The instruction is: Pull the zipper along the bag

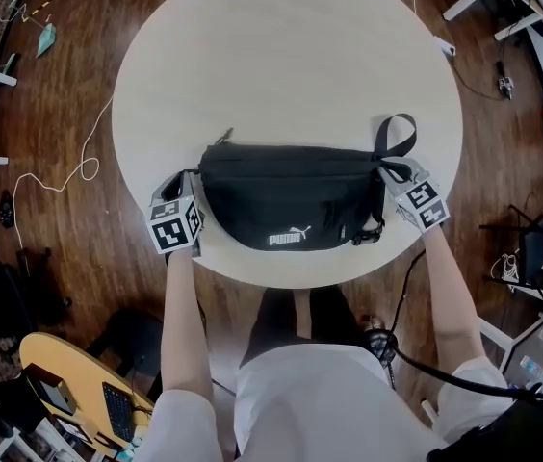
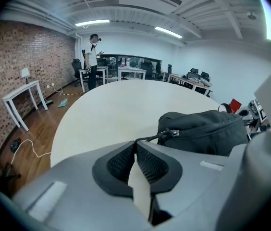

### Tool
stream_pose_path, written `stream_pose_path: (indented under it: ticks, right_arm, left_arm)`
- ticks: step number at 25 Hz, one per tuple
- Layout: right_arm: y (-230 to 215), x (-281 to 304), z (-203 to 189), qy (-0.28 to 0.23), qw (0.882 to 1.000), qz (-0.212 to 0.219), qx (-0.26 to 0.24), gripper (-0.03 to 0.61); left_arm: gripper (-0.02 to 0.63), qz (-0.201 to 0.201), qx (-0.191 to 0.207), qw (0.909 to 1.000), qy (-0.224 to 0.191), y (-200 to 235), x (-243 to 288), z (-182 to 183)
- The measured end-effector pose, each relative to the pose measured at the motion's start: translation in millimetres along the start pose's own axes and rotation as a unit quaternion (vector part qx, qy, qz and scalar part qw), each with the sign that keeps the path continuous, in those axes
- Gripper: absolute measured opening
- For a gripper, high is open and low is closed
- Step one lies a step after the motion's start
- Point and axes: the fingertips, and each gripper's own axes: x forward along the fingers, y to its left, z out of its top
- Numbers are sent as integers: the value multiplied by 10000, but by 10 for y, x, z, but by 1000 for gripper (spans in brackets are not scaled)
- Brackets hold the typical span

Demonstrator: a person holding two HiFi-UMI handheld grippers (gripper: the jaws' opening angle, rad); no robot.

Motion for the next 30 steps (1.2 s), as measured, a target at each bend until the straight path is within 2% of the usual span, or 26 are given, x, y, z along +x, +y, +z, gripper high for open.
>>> stream_pose_path:
  ticks: [6,9,10,12,14,18,21,24,30]
  right_arm:
    - [23,-81,69,-132,9997,-25,213,-3]
    - [57,-175,97,-152,9995,-107,242,16]
    - [57,-228,109,-202,9992,-195,290,47]
    - [48,-355,106,-278,9978,-441,407,174]
    - [40,-516,122,-400,9955,-704,489,215]
    - [170,-982,481,-1341,9789,-1272,869,239]
    - [512,-1305,803,-1956,9651,-1438,978,244]
    - [973,-1594,980,-2327,9581,-1372,950,244]
    - [1658,-2361,1190,-3064,9406,-1268,732,244]
  left_arm:
    - [46,-177,-266,9995,27,-102,-160,-103]
    - [100,-188,-340,9992,-103,-163,-294,-113]
    - [126,-194,-372,9990,-155,-182,-358,-112]
    - [178,-188,-402,9987,-250,-204,-511,-124]
    - [219,-193,-417,9982,-385,-216,-669,-129]
    - [230,-385,-364,9961,-709,-362,-993,-86]
    - [238,-589,-213,9931,-989,-623,-1291,-37]
    - [235,-671,120,9860,-1523,-946,-1753,81]
    - [233,-800,663,9609,-2567,-1640,-2700,330]
